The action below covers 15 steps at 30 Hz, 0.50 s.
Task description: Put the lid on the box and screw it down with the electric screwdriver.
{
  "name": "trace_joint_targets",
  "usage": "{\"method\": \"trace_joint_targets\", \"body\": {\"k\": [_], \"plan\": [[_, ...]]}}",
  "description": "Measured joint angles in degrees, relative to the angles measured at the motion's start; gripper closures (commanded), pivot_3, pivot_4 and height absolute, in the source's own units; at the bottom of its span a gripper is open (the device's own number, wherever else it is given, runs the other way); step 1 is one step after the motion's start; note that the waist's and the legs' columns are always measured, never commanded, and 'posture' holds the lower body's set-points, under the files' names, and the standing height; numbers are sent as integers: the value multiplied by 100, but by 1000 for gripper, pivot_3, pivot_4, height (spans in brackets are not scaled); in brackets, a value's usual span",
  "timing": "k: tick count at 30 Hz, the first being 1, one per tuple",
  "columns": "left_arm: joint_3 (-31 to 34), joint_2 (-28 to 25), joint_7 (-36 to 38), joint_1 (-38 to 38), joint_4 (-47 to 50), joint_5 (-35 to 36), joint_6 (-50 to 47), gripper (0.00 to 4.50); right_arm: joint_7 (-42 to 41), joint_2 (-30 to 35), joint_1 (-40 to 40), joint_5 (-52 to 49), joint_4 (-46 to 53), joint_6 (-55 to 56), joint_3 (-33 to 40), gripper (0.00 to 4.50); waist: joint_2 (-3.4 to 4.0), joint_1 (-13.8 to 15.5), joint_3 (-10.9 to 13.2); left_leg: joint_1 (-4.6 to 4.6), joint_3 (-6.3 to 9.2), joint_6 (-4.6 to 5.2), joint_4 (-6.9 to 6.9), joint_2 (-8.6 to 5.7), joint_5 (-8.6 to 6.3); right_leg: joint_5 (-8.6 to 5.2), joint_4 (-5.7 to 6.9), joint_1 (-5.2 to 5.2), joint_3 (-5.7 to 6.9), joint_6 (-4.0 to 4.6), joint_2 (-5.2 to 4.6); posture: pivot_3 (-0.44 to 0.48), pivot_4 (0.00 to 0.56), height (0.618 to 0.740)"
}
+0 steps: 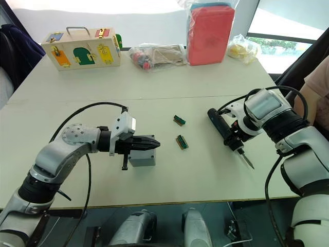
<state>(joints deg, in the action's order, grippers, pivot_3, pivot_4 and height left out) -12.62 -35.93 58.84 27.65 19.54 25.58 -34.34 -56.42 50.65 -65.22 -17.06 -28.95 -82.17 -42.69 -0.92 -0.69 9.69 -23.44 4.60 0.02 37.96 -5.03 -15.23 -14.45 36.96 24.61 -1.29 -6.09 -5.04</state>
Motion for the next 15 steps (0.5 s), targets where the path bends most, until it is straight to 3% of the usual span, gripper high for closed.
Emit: {"method": "trace_joint_targets", "body": {"k": [6, 9, 12, 15], "plan": [[141, -221, 89, -3, -295, -9, 27, 4500, -38, -313, -291, 246, -997, 725, 570, 2729, 31, -12, 19, -6, -10, -2, 0, -7, 1, 0, 4, 15, -7, 0, 0, 0, 150, 740], [420, -400, 223, 20, -466, 103, -22, 4500, -39, -461, -620, 70, -1037, 1480, 1651, 2729, 48, -42, 29, -77, -11, -19, -7, 0, 11, 1, 26, 106, -13, -1, 1, 0, 150, 740], [575, -569, 375, 51, -616, 219, -83, 4500, 470, -742, -628, -227, -435, 2615, 3049, 2729, 47, -43, 28, -104, -2, -26, -7, 4, 15, 1, 37, 140, -7, -1, 3, 0, 150, 740], [695, -635, 459, 215, -850, 260, -152, 4500, 1230, -1383, 240, -608, 1202, 3786, 4471, 2729, 43, 7, 26, -103, 16, -29, 2, 1, 17, 1, 33, 117, 6, -1, 2, 0, 150, 740]]}}
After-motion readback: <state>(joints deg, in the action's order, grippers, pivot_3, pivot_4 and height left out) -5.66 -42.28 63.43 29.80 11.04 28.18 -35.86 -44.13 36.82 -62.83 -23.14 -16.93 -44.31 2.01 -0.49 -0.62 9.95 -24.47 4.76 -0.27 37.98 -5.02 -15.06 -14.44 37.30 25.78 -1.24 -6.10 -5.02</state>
